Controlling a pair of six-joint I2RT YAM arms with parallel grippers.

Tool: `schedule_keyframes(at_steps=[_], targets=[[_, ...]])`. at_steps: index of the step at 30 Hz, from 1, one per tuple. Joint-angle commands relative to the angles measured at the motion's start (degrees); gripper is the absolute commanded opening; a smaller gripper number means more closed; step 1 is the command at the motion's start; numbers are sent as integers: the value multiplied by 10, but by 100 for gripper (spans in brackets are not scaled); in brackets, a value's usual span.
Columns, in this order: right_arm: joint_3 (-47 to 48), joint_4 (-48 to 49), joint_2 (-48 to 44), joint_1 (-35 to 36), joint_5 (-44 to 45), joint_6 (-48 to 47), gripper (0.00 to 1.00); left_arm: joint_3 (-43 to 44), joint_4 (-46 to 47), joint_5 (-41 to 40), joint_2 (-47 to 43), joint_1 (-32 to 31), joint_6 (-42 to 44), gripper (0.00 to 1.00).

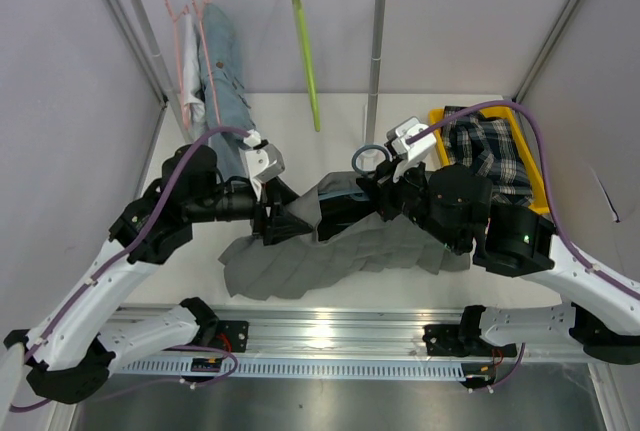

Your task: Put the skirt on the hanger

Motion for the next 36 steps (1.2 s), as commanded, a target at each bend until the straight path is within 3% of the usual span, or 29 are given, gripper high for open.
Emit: schedule_keyframes(at_steps=[1, 6, 7, 8, 10, 12, 14, 15, 17, 18, 22, 24, 30, 36], targets=[[35, 50, -10, -4, -7, -2, 0, -15, 23, 32, -14, -2, 7, 64], [33, 49, -6, -4, -10, 3, 0, -26, 39, 23, -25, -2, 4, 45], [32, 49, -7, -4, -11, 5, 0, -29, 42, 20, -27, -2, 4, 28], [30, 49, -6, -4, -14, 7, 0, -29, 48, 15, -29, -2, 5, 19], [24, 48, -6, -4, -14, 13, 0, -33, 54, 8, -32, -2, -15, 5], [14, 49, -7, -4, -14, 16, 0, -34, 57, -3, -37, -2, -20, 1], [4, 53, -7, -4, -13, 23, 0, -33, 54, -15, -40, -2, -23, 0], [-1, 55, -7, -4, -8, 25, 5, -32, 50, -26, -43, -2, -24, 0], [-18, 61, -7, -4, 3, 32, 32, -32, 46, -35, -45, -2, -32, 0], [-22, 63, -6, -4, 15, 34, 52, -32, 38, -46, -47, -2, -36, 0], [-34, 66, 2, -4, 65, 38, 77, -31, 5, -73, -56, -2, -47, 0], [-35, 66, 6, -7, 95, 43, 85, -33, -7, -85, -63, -2, -51, 0], [-32, 51, 12, -53, 150, 80, 95, -34, -74, -166, -91, -2, -70, 0], [-47, 44, -9, -109, 129, 110, 96, -31, -128, -253, -127, -1, -94, 0]])
